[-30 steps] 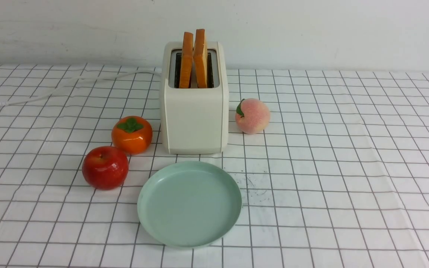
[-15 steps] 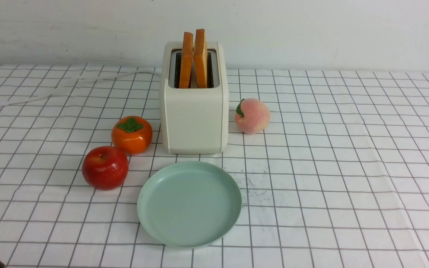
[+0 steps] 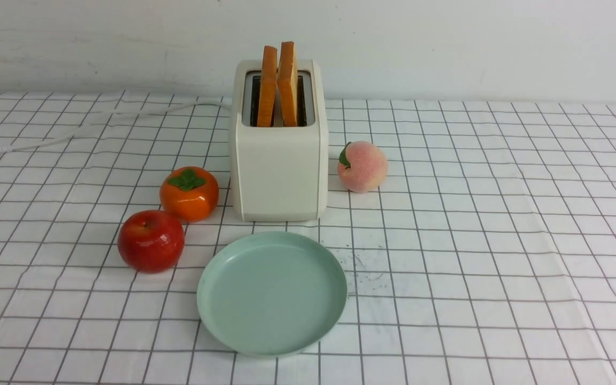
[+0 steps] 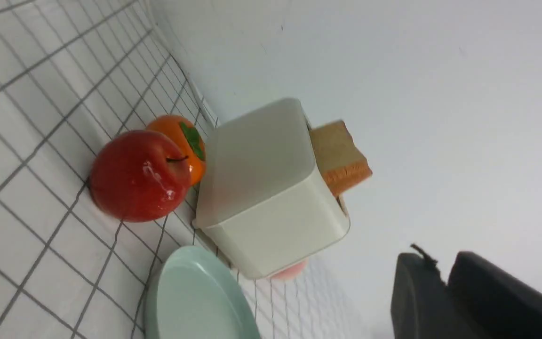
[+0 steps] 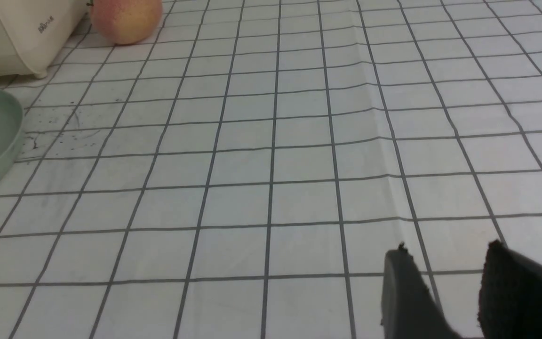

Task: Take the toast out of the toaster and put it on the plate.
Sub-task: Use the left arm to take out a slice of bread, then use the left arm to put a slice of bread into the empty plate

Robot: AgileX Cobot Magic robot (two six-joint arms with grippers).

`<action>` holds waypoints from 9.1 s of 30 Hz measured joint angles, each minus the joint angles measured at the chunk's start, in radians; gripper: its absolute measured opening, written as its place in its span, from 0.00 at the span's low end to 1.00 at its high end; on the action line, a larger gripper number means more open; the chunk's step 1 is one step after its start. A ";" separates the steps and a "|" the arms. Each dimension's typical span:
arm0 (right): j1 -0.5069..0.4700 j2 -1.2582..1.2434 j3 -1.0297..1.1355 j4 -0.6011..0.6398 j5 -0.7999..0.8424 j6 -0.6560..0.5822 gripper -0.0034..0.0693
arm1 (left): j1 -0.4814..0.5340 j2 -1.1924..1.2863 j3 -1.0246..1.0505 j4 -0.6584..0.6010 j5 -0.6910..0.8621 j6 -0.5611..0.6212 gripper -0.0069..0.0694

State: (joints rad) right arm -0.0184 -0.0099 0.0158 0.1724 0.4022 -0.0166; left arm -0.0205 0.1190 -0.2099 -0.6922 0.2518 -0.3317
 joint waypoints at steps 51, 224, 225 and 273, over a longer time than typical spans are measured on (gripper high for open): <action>0.000 0.000 0.000 0.000 0.000 0.000 0.38 | -0.323 1.988 -1.886 0.660 0.364 0.150 0.44; 0.000 0.000 0.000 0.000 0.000 0.000 0.38 | -0.240 1.419 -0.775 -0.627 0.413 1.260 0.18; 0.000 0.000 0.000 0.000 0.000 0.000 0.38 | -0.210 1.419 -0.770 -0.626 0.443 1.248 0.18; 0.000 0.000 0.000 0.000 0.000 0.000 0.38 | -0.151 1.702 -0.730 -1.008 0.434 1.539 0.18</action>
State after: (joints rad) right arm -0.0184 -0.0099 0.0158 0.1724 0.4022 -0.0166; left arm -0.1720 1.8207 -0.9396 -1.7006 0.6854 1.2072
